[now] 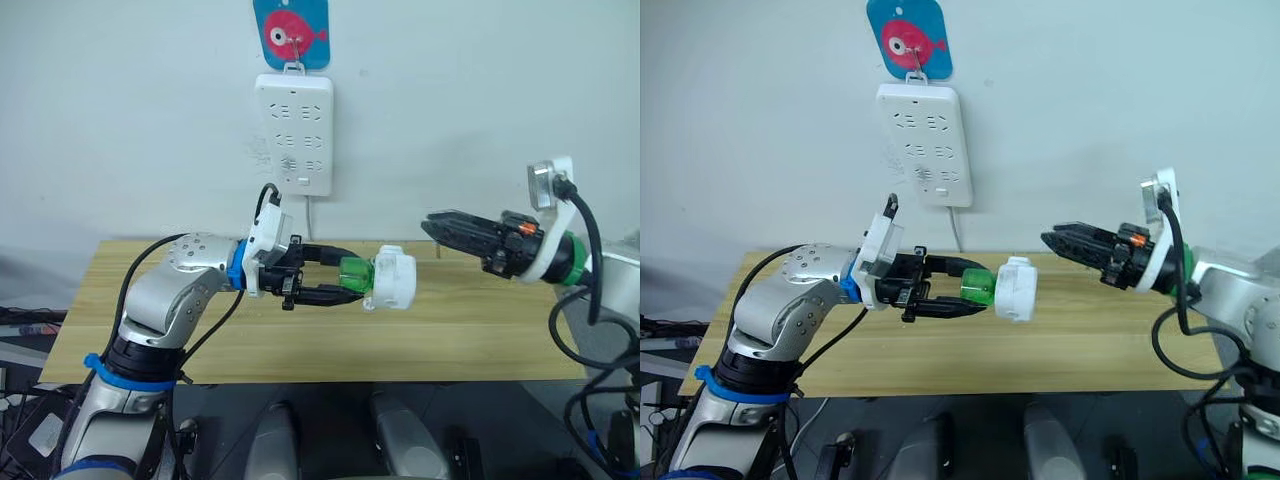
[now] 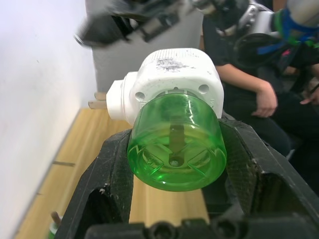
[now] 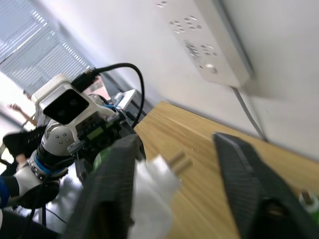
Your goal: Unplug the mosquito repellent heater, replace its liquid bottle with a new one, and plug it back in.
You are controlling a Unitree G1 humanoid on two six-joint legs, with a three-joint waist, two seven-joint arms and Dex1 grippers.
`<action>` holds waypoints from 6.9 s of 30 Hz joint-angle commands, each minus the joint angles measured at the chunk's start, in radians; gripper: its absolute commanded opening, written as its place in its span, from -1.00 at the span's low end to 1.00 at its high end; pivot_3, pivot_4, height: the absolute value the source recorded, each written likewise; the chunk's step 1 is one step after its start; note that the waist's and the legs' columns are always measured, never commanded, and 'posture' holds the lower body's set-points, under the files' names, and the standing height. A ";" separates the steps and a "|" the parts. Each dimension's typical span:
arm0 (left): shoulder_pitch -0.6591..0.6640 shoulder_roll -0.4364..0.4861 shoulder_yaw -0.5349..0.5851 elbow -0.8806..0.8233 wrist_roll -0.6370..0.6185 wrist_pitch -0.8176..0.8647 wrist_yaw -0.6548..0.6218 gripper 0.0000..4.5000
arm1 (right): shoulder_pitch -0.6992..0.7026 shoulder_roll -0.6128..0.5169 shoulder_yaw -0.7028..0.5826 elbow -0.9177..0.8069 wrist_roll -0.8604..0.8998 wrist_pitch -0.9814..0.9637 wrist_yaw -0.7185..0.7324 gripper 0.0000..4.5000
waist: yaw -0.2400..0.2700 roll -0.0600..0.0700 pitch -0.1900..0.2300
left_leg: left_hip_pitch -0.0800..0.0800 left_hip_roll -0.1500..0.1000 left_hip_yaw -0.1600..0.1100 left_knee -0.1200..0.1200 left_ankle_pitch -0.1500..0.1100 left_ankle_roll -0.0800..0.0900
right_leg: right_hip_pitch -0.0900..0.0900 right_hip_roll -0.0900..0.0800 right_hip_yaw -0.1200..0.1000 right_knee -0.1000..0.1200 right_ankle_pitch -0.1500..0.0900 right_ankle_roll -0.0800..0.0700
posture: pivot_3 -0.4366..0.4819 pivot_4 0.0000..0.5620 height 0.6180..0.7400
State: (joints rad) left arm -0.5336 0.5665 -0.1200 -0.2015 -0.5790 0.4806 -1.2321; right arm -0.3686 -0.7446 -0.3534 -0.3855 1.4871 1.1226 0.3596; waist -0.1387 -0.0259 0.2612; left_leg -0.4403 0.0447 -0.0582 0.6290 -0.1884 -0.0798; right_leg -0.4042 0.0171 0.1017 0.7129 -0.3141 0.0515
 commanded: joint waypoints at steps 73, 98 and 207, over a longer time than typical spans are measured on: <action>0.074 -0.351 -0.023 -0.022 0.162 -0.248 0.448 0.06 | 0.138 0.670 0.402 -0.316 -0.048 -0.768 -0.885 1.00 | -0.007 0.001 -0.001 | 0.001 0.001 0.000 0.000 0.001 0.000 | 0.000 0.001 0.002 0.001 0.000 0.000 | -0.54 -0.21 0.73; 0.109 -0.376 -0.037 -0.067 0.138 -0.227 0.493 0.06 | 0.169 0.737 0.388 -0.316 -0.016 -0.784 -0.809 0.33 | -0.007 0.001 -0.001 | 0.001 0.001 0.000 0.000 0.000 0.000 | 0.000 0.001 0.002 0.001 0.000 0.000 | -0.52 -0.23 0.73; -0.367 -0.054 0.220 0.632 0.175 -0.225 0.130 -0.43 | -0.253 0.562 0.583 -0.056 -1.143 -0.409 -0.334 0.33 | -0.004 0.000 -0.002 | -0.003 -0.001 -0.007 0.001 0.001 0.000 | -0.002 0.000 -0.006 0.002 0.001 0.000 | -0.46 -0.23 0.73</action>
State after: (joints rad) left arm -0.8969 0.5013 0.0854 0.4772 -0.3941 0.2582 -1.1023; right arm -0.5997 -0.1927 0.2396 -0.4114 0.3640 0.7489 0.0134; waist -0.1425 -0.0254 0.2596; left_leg -0.4438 0.0442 -0.0656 0.6300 -0.1874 -0.0801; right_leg -0.4058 0.0169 0.0954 0.7154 -0.3132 0.0517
